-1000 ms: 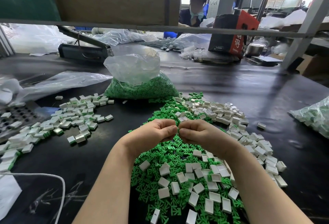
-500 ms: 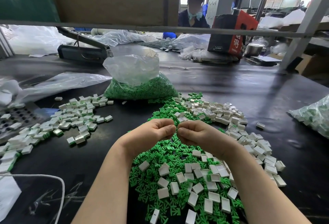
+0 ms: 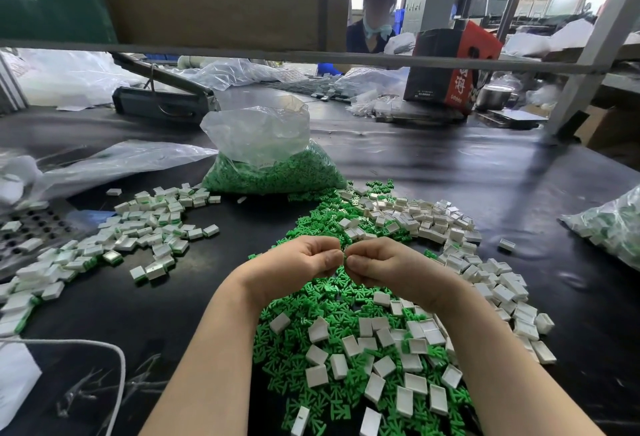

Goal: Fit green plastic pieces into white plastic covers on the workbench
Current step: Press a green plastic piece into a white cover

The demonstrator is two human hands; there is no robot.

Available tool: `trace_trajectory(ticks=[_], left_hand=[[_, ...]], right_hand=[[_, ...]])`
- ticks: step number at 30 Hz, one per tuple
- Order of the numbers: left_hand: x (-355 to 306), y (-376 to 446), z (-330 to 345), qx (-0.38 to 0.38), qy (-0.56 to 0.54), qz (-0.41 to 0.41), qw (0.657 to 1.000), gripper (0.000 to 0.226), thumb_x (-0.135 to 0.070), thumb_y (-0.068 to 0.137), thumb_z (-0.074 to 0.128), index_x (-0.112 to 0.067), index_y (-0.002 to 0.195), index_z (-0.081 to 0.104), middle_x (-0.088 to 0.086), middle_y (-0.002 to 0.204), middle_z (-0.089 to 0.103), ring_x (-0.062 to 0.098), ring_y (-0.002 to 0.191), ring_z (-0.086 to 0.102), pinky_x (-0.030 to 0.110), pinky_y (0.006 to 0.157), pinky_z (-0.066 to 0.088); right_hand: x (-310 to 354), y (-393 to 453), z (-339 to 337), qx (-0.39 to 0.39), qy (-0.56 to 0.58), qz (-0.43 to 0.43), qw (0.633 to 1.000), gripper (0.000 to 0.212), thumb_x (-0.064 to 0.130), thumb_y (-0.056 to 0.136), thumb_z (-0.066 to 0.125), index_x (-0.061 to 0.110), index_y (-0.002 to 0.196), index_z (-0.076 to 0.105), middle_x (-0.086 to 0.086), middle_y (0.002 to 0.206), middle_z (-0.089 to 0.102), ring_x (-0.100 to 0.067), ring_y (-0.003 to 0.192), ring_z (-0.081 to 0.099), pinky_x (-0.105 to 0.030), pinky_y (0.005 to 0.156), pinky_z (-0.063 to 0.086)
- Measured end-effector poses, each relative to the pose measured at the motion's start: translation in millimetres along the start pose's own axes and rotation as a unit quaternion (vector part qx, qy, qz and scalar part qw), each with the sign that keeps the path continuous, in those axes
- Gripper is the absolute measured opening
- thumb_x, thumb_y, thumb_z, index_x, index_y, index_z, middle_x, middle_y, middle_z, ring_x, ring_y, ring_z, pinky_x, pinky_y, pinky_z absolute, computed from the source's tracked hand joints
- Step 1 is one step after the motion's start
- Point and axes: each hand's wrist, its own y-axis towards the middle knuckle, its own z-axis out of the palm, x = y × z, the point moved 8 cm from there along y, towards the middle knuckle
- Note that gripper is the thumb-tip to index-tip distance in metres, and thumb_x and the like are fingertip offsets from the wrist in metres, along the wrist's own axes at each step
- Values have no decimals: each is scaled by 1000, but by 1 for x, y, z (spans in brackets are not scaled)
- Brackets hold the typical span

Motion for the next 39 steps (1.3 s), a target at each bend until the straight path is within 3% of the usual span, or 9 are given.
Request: trace_trajectory(ticks=[10,14,19,23,26,32,35,39], left_hand=[[-5,-3,2,7,55,2,998,26,-15,101,49,-20,76,55,-14,67,46,3,66,42,23,72,37],[-3,-2,2,9,79,-6,997,31,-15,101,50,-24,72,56,-22,60,48,-1,63,43,19,69,37],[-6,-2,-4,-30,-10,14,999,25,-12,100,50,-16,76,56,-13,65,49,1,64,45,15,69,40],[-9,-3,-7,-59,-45,28,997,26,-22,101,47,-14,77,55,-12,60,46,4,56,37,17,56,30],[-11,-3,-3,-61,-49,33,996,33,-29,103,41,-17,73,50,-14,56,43,3,52,34,16,51,29],[-10,-4,-4,-71,-58,20,996,32,-24,104,41,-17,73,48,-9,61,41,1,54,36,13,54,33],[-12,-3,-3,-68,-60,19,996,33,-19,104,41,-17,72,48,-14,57,41,-3,49,38,8,52,34],[-12,-2,-2,-59,-42,15,997,31,-20,104,41,-16,73,47,-9,63,39,0,54,37,11,57,35]], right_hand=[[-6,0,-1,6,-45,10,999,21,7,99,49,-7,89,60,-1,69,48,-16,67,40,-28,64,34],[-7,-1,1,14,-75,14,997,22,11,99,50,4,80,59,-4,70,49,-18,67,39,-33,66,33],[0,0,-1,-6,7,3,1000,25,7,100,48,11,77,57,9,63,51,-7,60,41,-19,60,34],[4,0,-5,-33,100,-9,994,18,6,100,45,3,86,56,2,69,48,-8,64,40,-21,61,34],[6,-1,-6,-43,118,-11,992,20,6,100,45,5,83,56,0,68,48,-5,59,40,-18,58,33],[6,-1,-2,-36,131,1,991,22,4,99,45,5,79,52,-1,66,44,-7,59,38,-20,59,33],[9,-2,-1,-35,138,0,990,27,3,99,43,7,74,51,3,61,44,-3,51,36,-14,53,30],[8,-1,-1,-32,128,-1,991,26,4,100,42,6,77,52,5,59,44,0,46,34,-13,49,29]])
